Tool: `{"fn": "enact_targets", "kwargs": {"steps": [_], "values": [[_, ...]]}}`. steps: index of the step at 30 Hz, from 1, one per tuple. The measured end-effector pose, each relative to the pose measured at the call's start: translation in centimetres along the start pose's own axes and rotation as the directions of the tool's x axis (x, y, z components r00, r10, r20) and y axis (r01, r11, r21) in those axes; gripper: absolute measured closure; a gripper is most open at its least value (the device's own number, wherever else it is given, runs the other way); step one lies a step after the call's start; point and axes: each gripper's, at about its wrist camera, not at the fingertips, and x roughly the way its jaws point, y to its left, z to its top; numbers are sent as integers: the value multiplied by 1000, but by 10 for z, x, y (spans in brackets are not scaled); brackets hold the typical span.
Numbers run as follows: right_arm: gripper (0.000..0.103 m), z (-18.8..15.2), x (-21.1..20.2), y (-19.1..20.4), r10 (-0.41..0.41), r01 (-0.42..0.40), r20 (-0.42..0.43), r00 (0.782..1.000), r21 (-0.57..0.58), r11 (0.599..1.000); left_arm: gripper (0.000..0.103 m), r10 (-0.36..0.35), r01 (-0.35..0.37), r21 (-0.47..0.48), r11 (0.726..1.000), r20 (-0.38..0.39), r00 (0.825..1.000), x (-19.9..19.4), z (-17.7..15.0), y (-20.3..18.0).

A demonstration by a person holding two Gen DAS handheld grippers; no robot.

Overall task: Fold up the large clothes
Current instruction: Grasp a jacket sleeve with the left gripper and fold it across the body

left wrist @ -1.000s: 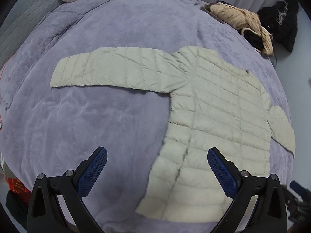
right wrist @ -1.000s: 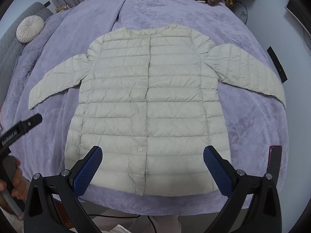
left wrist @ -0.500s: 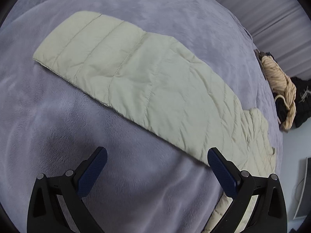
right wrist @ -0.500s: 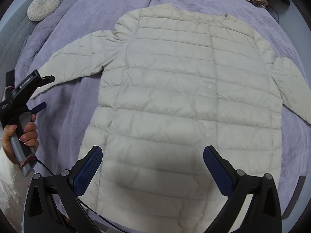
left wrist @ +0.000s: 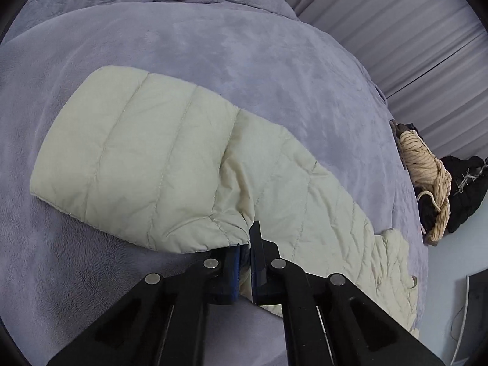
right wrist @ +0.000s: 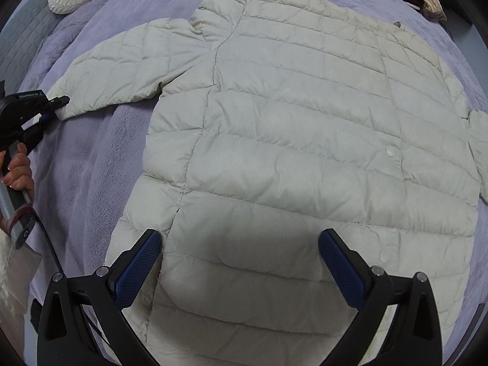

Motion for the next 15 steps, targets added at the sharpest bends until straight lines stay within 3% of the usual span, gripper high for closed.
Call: {"fn": "enact_targets", "kwargs": {"steps": [7, 11, 15], "values": [[0, -3, -6, 0, 37, -38, 24, 999, 27, 999, 97, -113, 97, 171, 980, 88, 990, -44, 6, -52], [0, -6, -23, -14, 57, -60, 57, 997, 58, 997, 97, -211, 168, 333, 928, 96, 973, -72, -9, -109], [0, -10, -42, -42, 59, -67, 89, 994, 99, 993, 97, -283, 233, 453, 861, 46, 958, -81, -35, -176]]}}
